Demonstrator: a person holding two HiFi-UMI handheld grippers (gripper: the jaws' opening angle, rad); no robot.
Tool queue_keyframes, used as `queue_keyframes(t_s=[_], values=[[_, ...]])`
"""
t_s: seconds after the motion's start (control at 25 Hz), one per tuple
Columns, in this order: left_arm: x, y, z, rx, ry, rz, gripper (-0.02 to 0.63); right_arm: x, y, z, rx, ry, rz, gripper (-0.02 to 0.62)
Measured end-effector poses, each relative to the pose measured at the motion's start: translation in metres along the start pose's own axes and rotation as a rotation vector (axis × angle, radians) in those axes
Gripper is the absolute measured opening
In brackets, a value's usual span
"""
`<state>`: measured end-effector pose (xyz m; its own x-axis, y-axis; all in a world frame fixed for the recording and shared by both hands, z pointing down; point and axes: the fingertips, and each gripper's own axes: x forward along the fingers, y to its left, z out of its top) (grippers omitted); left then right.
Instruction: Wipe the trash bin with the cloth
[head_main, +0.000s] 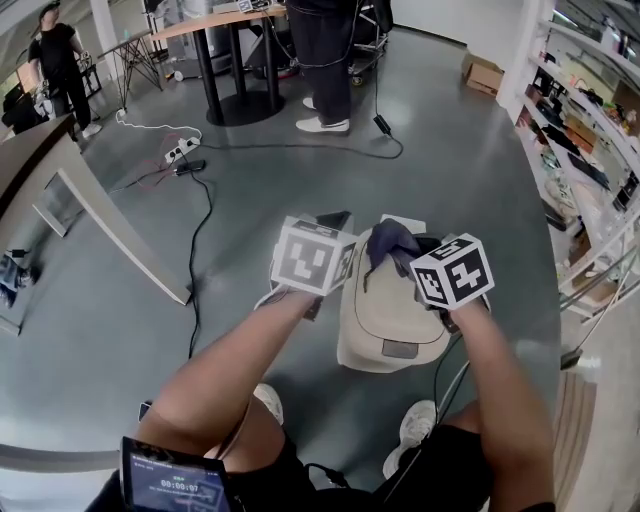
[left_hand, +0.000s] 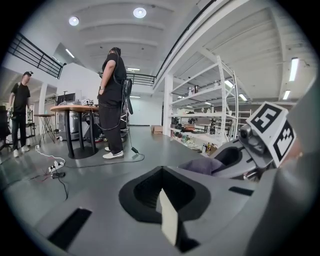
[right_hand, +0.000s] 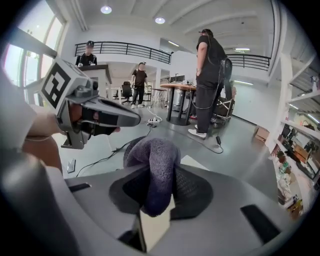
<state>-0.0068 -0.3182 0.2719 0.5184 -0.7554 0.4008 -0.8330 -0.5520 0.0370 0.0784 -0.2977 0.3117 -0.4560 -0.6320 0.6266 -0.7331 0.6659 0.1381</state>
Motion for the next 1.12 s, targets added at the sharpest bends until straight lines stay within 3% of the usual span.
queue_keyframes(t_s=[0.24, 0.52, 0.76, 0.96, 1.12], values=[[-0.018, 0.013, -0.003, 0.03, 0.008, 0.037, -0.003, 0.031, 0.023, -0.015, -0.108, 0.129, 0.018, 0.089], [-0.025, 0.014, -0.009, 0.05, 0.029, 0.04, -0.003, 0.032, 0.016, -0.025, -0.029, 0.163, 0.021, 0.089], [-0.015, 0.011, -0.019, -0.074, 0.038, -0.017, -0.003, 0.029, 0.003, -0.034, 0.021, 0.154, -0.003, 0.089], [-0.012, 0.003, -0.017, -0.044, 0.029, -0.015, -0.003, 0.02, -0.013, -0.045, 0.069, 0.147, -0.025, 0.089], [-0.01, -0.012, -0.016, -0.083, 0.017, -0.063, -0.003, 0.011, -0.029, -0.055, 0.117, 0.132, -0.065, 0.089]])
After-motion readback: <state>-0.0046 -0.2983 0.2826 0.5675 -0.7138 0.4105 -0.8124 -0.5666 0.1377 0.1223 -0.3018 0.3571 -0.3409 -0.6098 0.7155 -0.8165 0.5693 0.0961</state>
